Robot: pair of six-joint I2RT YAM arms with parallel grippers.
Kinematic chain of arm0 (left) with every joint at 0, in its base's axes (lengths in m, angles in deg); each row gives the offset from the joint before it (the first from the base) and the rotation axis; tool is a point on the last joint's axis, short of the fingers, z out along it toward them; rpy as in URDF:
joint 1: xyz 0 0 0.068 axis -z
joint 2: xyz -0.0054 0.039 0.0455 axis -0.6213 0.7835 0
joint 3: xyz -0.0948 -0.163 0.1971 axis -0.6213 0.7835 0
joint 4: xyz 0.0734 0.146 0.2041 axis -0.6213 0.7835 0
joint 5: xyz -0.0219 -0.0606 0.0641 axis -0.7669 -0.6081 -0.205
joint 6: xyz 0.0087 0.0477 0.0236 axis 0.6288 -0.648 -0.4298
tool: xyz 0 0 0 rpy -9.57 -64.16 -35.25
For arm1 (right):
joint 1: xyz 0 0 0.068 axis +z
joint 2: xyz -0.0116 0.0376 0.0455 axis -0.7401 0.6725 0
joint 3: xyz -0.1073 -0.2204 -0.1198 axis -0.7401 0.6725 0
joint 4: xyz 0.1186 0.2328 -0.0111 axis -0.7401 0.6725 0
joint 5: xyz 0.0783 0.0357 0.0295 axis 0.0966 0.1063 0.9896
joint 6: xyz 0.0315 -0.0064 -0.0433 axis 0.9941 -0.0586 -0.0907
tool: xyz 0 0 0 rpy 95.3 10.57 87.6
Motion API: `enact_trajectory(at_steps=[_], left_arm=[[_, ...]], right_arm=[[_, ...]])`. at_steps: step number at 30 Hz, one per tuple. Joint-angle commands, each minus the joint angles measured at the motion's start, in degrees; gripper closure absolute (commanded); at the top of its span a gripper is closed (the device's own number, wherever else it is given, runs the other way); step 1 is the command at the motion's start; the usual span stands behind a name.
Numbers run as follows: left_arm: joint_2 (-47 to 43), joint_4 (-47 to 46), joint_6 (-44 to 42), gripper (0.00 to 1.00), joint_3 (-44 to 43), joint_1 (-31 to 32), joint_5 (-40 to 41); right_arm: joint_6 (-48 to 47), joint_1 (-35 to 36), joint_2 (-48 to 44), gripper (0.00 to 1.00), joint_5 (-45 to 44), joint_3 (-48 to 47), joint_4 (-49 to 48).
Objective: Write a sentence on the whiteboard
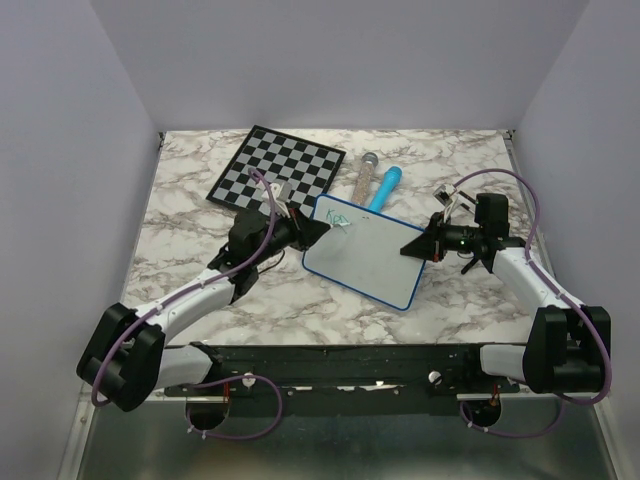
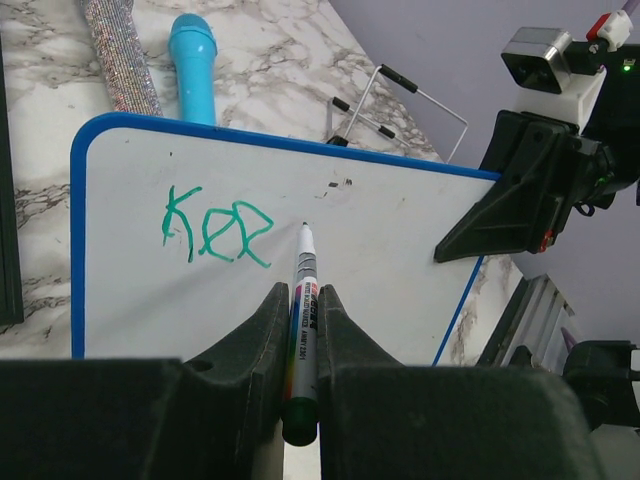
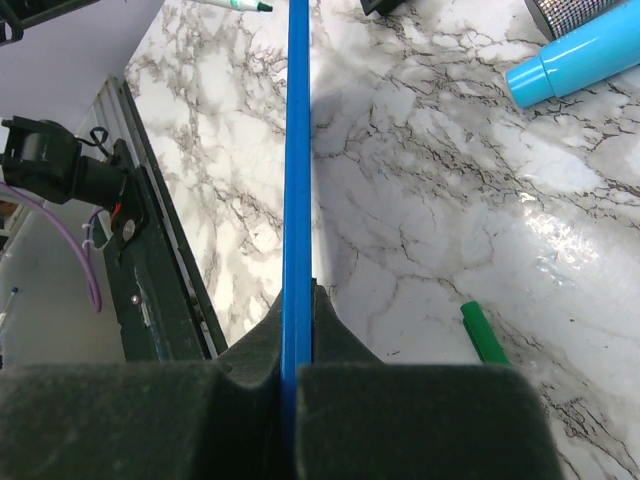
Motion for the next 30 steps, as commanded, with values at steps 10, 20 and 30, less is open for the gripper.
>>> enact_trajectory(at_steps=[10, 20, 30], left_arm=[[3.67, -2.35, -0.1, 1.0, -2.59, -0.11, 1.04], [4.03, -0.06, -0.81, 1.0, -1.8, -0.11, 1.57], [2.27, 2.23, -1.25, 1.0, 0.05, -0.11, 1.65]], right_arm=[[-1.48, 0.39, -0.86, 0.99, 0.01, -1.63, 0.36], [-1.57, 0.39, -0.86, 0.99, 0.01, -1.63, 0.36], [-1.57, 0.48, -0.86, 0.99, 0.01, -1.55, 0.36]])
